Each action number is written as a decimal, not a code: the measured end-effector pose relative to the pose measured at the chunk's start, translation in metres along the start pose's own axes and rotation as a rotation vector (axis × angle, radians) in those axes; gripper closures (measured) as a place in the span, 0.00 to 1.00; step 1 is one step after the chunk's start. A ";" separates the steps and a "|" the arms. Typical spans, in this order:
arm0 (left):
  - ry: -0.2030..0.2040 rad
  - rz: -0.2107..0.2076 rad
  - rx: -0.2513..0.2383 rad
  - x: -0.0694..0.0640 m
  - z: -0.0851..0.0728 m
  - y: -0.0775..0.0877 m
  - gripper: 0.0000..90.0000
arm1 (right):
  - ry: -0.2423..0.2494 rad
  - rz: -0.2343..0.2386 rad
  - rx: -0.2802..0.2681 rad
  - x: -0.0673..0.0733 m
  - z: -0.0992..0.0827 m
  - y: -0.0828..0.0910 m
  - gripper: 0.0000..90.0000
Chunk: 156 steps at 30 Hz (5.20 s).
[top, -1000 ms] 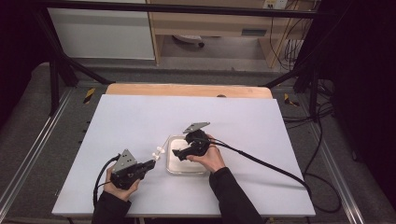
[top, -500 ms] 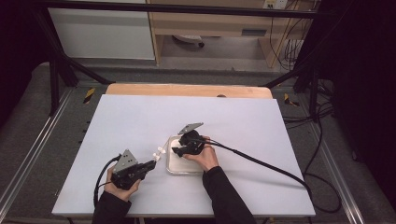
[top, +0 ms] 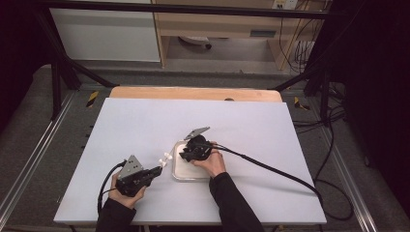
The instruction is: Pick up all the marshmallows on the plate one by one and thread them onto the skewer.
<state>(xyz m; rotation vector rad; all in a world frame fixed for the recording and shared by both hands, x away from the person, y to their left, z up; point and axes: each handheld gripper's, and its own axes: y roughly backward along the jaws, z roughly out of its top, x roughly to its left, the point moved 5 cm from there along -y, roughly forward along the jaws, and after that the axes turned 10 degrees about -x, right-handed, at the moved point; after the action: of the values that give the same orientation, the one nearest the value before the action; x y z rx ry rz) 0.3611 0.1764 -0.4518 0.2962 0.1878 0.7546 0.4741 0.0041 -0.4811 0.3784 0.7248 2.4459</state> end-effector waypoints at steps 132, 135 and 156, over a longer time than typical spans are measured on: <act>-0.090 -0.125 -0.035 -0.038 0.005 -0.017 0.99 | -0.263 0.331 -0.411 0.031 0.010 0.109 0.81; -0.083 -0.123 -0.052 -0.038 0.007 -0.017 0.99 | -0.222 0.280 -0.434 0.028 0.013 0.118 0.59; 0.001 -0.051 -0.006 -0.026 0.017 -0.019 0.99 | -0.118 -0.031 -0.258 -0.030 -0.060 0.155 0.02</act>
<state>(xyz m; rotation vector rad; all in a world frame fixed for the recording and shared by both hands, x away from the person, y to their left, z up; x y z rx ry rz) 0.3595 0.1416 -0.4401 0.2847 0.1934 0.7049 0.4068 -0.1467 -0.4451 0.4027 0.3568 2.4251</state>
